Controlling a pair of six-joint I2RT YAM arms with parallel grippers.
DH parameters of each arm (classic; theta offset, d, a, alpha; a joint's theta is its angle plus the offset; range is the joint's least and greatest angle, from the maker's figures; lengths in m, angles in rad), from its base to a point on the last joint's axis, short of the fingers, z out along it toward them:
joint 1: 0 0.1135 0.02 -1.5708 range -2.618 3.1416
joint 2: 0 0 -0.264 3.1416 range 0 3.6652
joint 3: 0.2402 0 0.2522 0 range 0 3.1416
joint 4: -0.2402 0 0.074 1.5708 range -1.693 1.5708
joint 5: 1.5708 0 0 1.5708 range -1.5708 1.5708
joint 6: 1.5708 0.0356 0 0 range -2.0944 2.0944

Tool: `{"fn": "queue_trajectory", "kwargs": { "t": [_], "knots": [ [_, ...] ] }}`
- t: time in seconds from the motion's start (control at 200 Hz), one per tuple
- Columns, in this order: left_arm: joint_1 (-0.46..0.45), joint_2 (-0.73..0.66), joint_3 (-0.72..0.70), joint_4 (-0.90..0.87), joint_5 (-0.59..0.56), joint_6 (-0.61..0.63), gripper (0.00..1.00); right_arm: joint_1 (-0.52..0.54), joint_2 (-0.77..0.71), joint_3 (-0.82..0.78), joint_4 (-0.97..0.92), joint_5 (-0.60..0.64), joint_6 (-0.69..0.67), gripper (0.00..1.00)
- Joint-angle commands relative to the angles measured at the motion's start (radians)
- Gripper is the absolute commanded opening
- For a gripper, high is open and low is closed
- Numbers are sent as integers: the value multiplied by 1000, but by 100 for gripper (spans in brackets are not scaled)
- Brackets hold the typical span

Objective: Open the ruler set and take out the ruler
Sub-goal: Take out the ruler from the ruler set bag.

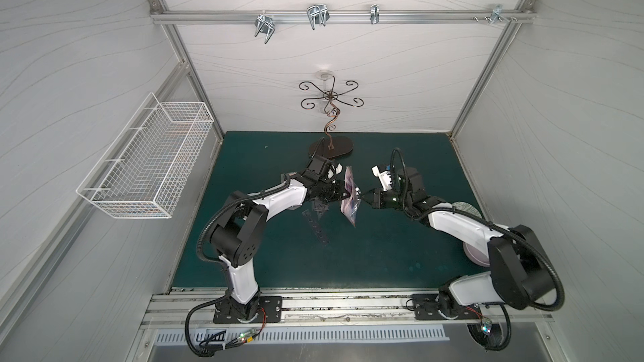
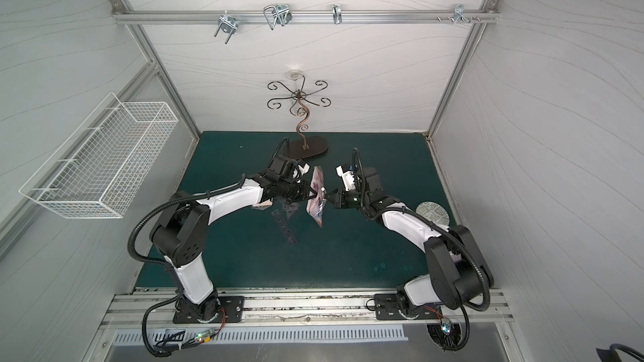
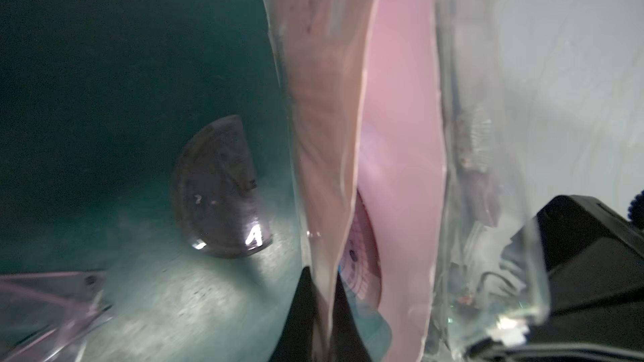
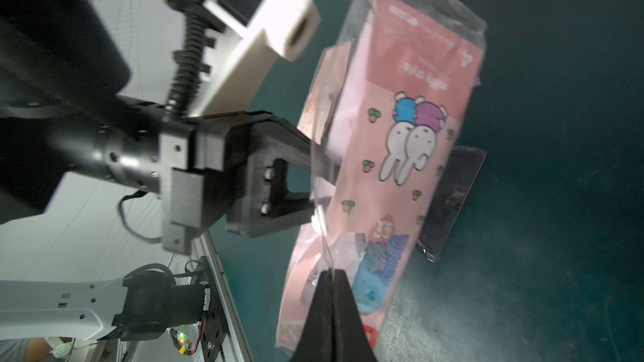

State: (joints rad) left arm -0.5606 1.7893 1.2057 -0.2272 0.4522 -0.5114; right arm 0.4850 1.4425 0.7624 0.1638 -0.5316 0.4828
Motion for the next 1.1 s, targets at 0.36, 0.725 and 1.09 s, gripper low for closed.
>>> {"fn": "queue_trajectory", "kwargs": {
  "t": [0.36,0.725,1.09],
  "knots": [
    [-124,15,107,-347,-370,147,0,12,189,78,-36,-63,104,15],
    [-150,89,195,-410,-399,142,0,-65,-3,132,-134,-145,204,44],
    [-241,219,367,-528,-506,145,0,-156,8,68,-10,-265,305,23]
  ]
}}
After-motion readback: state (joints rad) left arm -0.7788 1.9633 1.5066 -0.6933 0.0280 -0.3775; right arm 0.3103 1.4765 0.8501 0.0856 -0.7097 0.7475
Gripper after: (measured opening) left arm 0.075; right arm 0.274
